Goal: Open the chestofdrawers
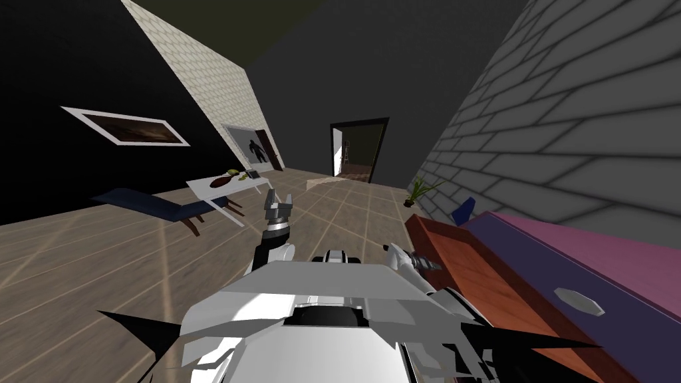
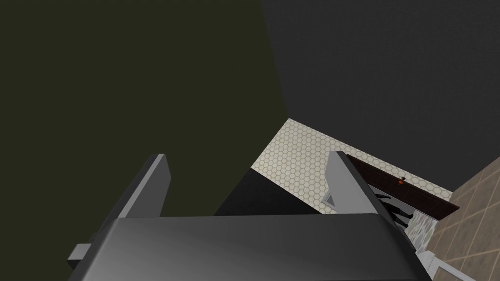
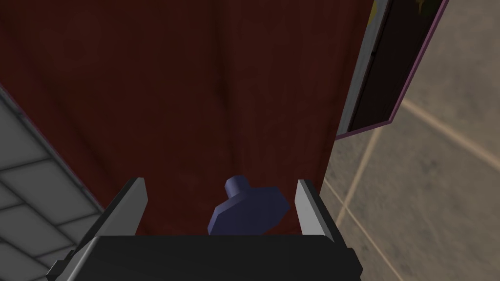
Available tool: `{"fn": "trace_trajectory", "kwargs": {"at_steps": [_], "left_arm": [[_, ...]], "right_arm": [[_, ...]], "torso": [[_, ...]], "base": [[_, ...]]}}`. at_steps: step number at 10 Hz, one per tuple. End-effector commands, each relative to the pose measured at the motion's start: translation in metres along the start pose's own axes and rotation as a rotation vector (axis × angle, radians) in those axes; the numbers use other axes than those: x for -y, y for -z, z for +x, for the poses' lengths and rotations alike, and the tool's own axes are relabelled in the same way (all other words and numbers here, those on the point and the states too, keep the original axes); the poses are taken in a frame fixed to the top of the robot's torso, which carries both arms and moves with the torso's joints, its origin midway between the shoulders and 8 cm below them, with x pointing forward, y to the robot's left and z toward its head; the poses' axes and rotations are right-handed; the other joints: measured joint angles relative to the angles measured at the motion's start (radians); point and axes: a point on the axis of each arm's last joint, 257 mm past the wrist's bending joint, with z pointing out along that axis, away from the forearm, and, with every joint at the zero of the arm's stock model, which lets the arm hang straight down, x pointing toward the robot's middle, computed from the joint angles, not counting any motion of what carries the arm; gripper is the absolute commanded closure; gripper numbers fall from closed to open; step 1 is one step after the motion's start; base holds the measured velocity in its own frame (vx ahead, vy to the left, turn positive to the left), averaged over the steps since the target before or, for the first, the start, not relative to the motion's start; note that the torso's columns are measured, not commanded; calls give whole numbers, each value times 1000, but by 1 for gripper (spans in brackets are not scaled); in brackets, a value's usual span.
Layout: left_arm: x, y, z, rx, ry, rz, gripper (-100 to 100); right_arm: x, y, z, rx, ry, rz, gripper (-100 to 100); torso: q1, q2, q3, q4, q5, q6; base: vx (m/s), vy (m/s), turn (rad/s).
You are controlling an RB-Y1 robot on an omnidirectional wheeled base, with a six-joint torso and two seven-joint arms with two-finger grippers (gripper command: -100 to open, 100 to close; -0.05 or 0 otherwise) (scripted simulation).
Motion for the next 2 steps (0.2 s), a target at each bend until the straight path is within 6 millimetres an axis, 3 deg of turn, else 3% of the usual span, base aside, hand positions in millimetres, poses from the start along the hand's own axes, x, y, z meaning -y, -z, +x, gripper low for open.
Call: {"fn": "trace_trajectory", "kwargs": {"at_steps": [1, 2], "left_arm": [[0, 0, 0, 0, 0, 0, 0], [0, 0, 0, 0, 0, 0, 0]], "right_arm": [[-3, 1, 1, 0, 2, -6, 0], [-4, 2, 1, 1, 2, -9, 0]], "torso": [[-2, -1, 0, -1, -2, 0], [-6, -3, 1, -2, -6, -1]], "base": [[0, 0, 0], [0, 0, 0]]}}
